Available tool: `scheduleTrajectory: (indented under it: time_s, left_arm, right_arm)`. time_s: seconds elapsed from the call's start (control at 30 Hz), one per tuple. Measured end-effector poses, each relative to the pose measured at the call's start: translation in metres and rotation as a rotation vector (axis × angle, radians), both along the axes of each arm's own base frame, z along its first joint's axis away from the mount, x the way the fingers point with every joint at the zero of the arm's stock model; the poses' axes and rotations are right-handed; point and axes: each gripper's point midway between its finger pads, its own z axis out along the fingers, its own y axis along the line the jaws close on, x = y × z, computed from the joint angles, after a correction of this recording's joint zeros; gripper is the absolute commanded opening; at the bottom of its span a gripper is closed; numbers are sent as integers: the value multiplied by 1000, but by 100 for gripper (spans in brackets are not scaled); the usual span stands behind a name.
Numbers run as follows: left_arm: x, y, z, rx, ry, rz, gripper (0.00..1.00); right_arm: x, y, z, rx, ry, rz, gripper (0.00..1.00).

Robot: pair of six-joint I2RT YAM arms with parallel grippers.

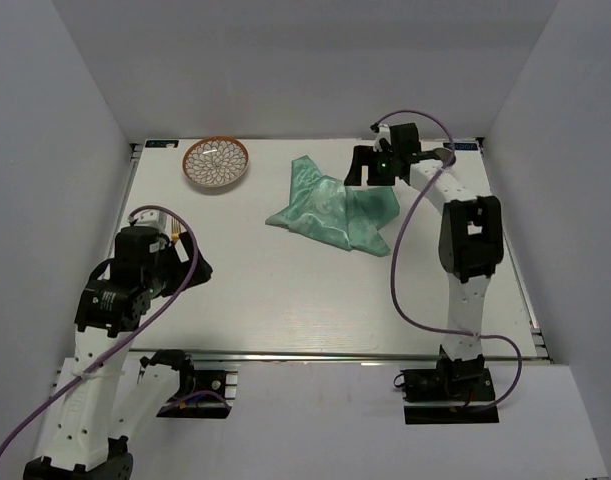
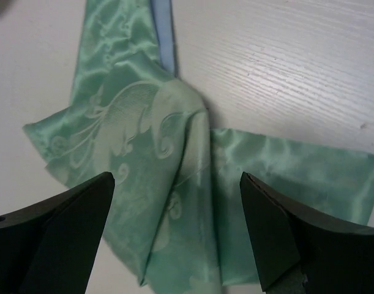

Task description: Set the dinner table for one person

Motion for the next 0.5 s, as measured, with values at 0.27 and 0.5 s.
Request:
scheduleTrajectory:
  time_s: [0.27,0.5]
  left_arm:
    - [7,2,-7,19,35,14,98]
    - [6,3,-9,22,34,16,98]
  right_arm:
    - [12,4,-74,24,117,63,88]
    - [31,19,-56,90,59,86,82]
